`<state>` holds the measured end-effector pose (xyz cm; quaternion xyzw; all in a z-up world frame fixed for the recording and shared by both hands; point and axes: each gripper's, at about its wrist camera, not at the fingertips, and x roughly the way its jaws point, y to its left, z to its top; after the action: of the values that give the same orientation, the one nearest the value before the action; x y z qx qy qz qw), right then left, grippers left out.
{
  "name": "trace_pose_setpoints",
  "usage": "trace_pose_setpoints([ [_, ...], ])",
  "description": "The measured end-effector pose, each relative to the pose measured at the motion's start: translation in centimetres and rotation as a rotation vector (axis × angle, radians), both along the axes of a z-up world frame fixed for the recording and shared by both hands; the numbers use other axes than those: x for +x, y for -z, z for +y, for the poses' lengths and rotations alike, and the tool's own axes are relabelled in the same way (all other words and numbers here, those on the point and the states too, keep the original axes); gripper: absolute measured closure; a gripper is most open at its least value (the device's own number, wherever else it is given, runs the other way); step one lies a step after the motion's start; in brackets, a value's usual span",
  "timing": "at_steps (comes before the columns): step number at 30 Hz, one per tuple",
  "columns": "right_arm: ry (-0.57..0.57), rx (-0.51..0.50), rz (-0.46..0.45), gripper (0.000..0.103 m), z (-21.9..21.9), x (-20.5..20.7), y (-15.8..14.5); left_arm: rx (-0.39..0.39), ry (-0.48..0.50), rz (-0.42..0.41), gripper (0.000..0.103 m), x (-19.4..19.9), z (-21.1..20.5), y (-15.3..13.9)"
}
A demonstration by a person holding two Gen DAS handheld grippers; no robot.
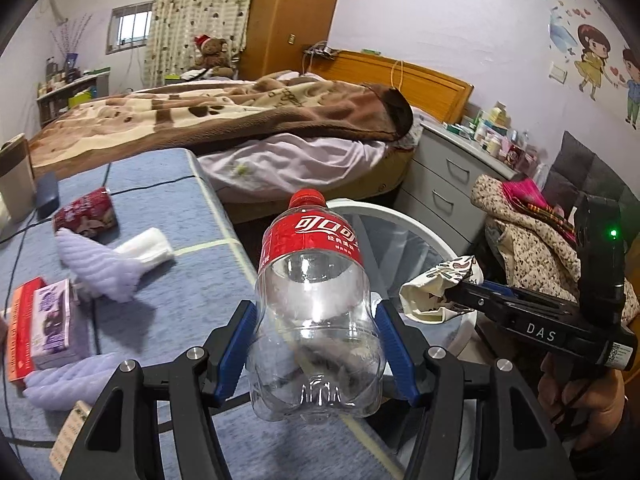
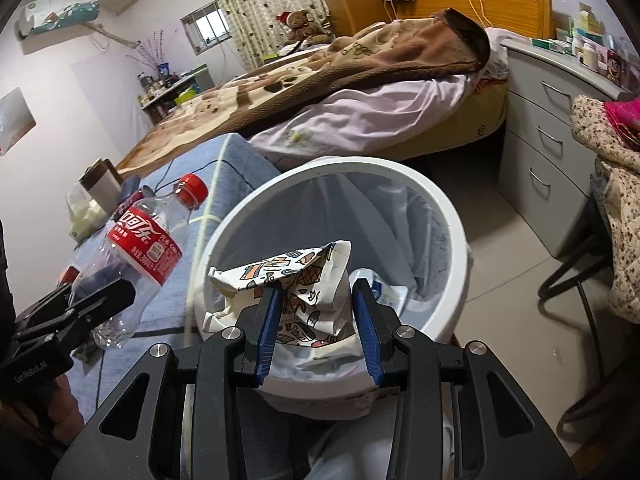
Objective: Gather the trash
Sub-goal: 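Carry bottle and wrapper over the wastebasket and open both tools to drop them, then return to the table and grasp the white medicine box with the left tool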
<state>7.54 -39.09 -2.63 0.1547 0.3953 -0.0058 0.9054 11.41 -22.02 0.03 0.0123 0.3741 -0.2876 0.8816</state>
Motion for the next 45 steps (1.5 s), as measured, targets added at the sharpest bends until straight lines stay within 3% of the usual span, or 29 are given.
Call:
trace_pose_setpoints([
  [12, 0.012, -0.027, 0.034, 0.064, -0.9, 0.1, 0.5, 0.015, 0.072, 0.017, 0.041, 0.9, -2.7, 1.1],
  [16, 0.023, -0.037, 0.024, 0.048, -0.8, 0.1, 0.4, 0.015, 0.085, 0.028, 0.041, 1.1, -2.9, 1.1],
  [35, 0.001, -0.060, -0.017, 0.048, -0.1, -0.7, -1.4, -0.053, 0.076, -0.020, 0.040, 0.5, -1.6, -1.5],
  [45, -0.023, -0.063, -0.046, 0.048, 1.0, -1.1, -2.3, -0.064, 0.031, -0.001, 0.038, 0.0, 0.1, -1.7],
])
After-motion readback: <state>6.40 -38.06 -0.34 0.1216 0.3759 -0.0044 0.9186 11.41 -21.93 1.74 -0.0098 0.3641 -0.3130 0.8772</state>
